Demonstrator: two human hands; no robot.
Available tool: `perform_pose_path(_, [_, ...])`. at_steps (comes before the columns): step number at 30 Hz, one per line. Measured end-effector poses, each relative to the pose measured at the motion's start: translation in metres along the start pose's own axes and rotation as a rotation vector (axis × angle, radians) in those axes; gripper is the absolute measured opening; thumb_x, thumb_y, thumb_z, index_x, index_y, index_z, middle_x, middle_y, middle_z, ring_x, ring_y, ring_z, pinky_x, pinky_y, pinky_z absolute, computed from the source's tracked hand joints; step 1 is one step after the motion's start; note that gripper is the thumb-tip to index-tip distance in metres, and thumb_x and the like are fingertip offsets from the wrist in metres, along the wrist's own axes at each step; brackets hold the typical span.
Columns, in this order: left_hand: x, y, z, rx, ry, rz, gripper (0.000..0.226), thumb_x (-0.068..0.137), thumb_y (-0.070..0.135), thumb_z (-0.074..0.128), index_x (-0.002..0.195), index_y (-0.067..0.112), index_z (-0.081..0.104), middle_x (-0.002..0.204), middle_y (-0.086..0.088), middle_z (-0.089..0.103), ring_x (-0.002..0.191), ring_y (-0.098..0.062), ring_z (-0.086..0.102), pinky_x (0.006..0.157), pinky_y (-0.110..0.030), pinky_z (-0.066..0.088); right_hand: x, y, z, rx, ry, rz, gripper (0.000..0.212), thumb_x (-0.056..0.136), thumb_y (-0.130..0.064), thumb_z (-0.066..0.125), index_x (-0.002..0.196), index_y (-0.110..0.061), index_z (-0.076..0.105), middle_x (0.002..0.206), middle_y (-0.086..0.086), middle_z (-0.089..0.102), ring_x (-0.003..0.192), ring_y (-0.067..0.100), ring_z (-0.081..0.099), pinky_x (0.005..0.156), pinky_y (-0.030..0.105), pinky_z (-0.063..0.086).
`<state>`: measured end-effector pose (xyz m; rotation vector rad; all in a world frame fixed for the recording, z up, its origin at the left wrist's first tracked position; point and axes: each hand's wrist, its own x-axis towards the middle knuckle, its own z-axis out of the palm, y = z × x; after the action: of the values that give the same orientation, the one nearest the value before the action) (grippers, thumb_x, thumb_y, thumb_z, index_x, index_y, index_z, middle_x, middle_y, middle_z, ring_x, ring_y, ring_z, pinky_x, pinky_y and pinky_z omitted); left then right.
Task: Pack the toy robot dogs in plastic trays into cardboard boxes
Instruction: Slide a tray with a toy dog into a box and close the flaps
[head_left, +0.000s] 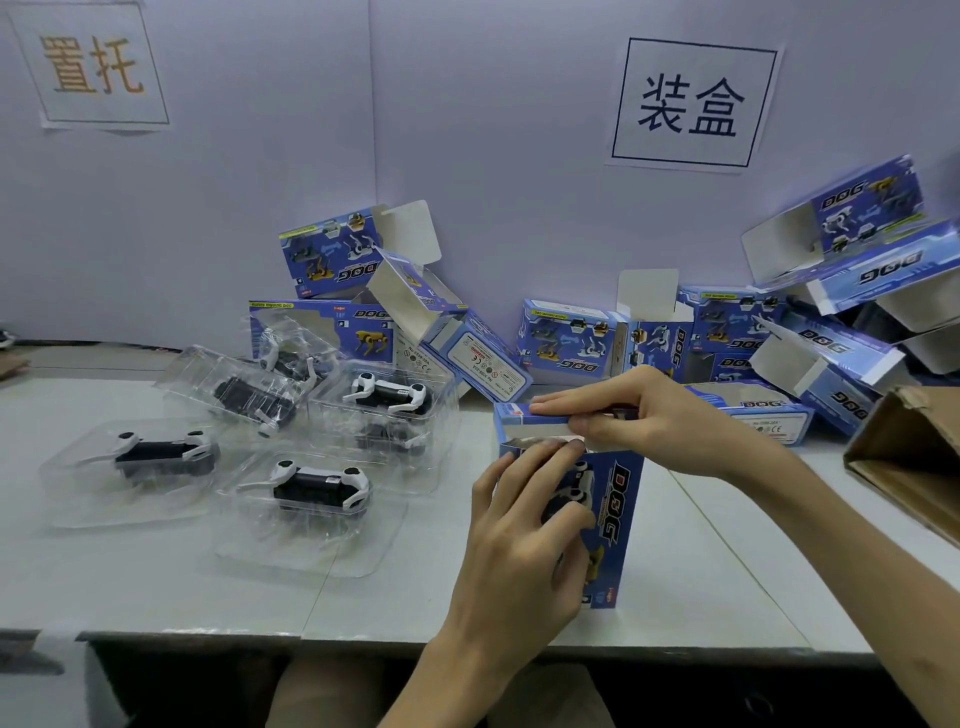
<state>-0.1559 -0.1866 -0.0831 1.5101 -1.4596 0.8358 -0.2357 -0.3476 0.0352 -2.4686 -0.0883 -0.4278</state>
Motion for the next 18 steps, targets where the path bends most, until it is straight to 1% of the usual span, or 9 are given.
perform_pose_path(3, [-0.001, -0.002, 0.000, -0.019, 0.022, 0.019, 0.012, 0.085, 0.016, 0.055, 0.084, 0.015, 0.067, 0.141, -0.005, 0.057, 0.139, -0.022, 0.044, 0.109, -0.044, 0.037, -0.001, 0.002, 0.001, 0.018, 0.000, -0.022, 0.035, 0.096, -0.009, 0.063, 0.118, -0.034, 0.072, 0.123, -0.019, 0.069, 0.123, -0.001, 0.058, 0.101, 0.023, 0.049])
perform_pose_path(6, [-0.002, -0.003, -0.001, -0.028, 0.034, 0.035, 0.010, 0.086, 0.016, 0.056, 0.084, 0.015, 0.066, 0.141, -0.005, 0.057, 0.139, -0.021, 0.043, 0.110, -0.043, 0.036, -0.002, 0.001, 0.001, 0.002, -0.036, -0.009, 0.035, 0.095, -0.012, 0.065, 0.118, -0.037, 0.073, 0.126, -0.022, 0.066, 0.125, -0.005, 0.054, 0.097, 0.013, 0.047])
perform_pose_path(7, [-0.003, -0.004, -0.001, -0.031, 0.035, 0.035, 0.010, 0.086, 0.015, 0.057, 0.083, 0.014, 0.067, 0.141, -0.005, 0.057, 0.140, -0.021, 0.042, 0.110, -0.044, 0.037, -0.002, 0.001, 0.001, -0.015, -0.041, -0.001, 0.034, 0.095, -0.013, 0.065, 0.117, -0.038, 0.073, 0.127, -0.023, 0.065, 0.125, -0.007, 0.053, 0.097, 0.012, 0.046])
perform_pose_path(10, [-0.003, -0.004, 0.000, -0.050, 0.046, 0.028, 0.011, 0.086, 0.015, 0.056, 0.083, 0.013, 0.067, 0.141, -0.006, 0.057, 0.139, -0.022, 0.043, 0.108, -0.047, 0.039, -0.001, -0.002, 0.001, -0.069, -0.051, 0.016, 0.036, 0.096, -0.012, 0.062, 0.120, -0.037, 0.071, 0.129, -0.022, 0.064, 0.127, -0.008, 0.051, 0.102, 0.014, 0.045])
perform_pose_path(12, [-0.003, -0.005, 0.001, -0.057, 0.046, 0.021, 0.011, 0.086, 0.014, 0.056, 0.083, 0.013, 0.067, 0.141, -0.007, 0.056, 0.140, -0.023, 0.042, 0.107, -0.049, 0.039, -0.003, -0.005, 0.005, -0.102, -0.049, 0.019, 0.041, 0.098, -0.006, 0.058, 0.122, -0.037, 0.069, 0.132, -0.022, 0.062, 0.128, -0.010, 0.048, 0.103, 0.013, 0.043])
perform_pose_path(14, [-0.004, -0.006, 0.001, -0.060, 0.042, 0.011, 0.012, 0.085, 0.012, 0.056, 0.084, 0.012, 0.068, 0.141, -0.008, 0.057, 0.141, -0.023, 0.041, 0.108, -0.050, 0.039, -0.006, -0.006, 0.009, -0.156, -0.031, 0.008, 0.048, 0.098, -0.001, 0.052, 0.125, -0.037, 0.067, 0.138, -0.021, 0.057, 0.130, -0.013, 0.043, 0.107, 0.011, 0.038])
perform_pose_path(15, [-0.004, -0.007, 0.001, -0.057, 0.036, 0.008, 0.012, 0.085, 0.012, 0.057, 0.085, 0.013, 0.069, 0.140, -0.008, 0.057, 0.141, -0.023, 0.041, 0.108, -0.050, 0.039, -0.009, -0.007, 0.011, -0.198, -0.020, 0.003, 0.048, 0.098, -0.003, 0.049, 0.127, -0.038, 0.065, 0.141, -0.023, 0.054, 0.132, -0.014, 0.039, 0.109, 0.011, 0.035])
perform_pose_path(16, [-0.004, -0.007, 0.002, -0.050, 0.029, 0.006, 0.012, 0.084, 0.011, 0.056, 0.086, 0.013, 0.069, 0.139, -0.008, 0.058, 0.141, -0.022, 0.041, 0.108, -0.049, 0.039, -0.011, -0.007, 0.013, -0.243, -0.010, 0.000, 0.047, 0.097, -0.010, 0.046, 0.128, -0.040, 0.063, 0.142, -0.025, 0.050, 0.134, -0.014, 0.035, 0.110, 0.011, 0.031])
perform_pose_path(18, [-0.003, -0.006, 0.002, -0.028, 0.015, -0.003, 0.013, 0.084, 0.012, 0.056, 0.087, 0.014, 0.069, 0.139, -0.008, 0.057, 0.141, -0.023, 0.041, 0.108, -0.049, 0.039, -0.014, -0.008, 0.016, -0.304, -0.010, 0.014, 0.049, 0.091, -0.023, 0.040, 0.127, -0.048, 0.060, 0.136, -0.031, 0.045, 0.130, -0.012, 0.031, 0.105, 0.012, 0.027])
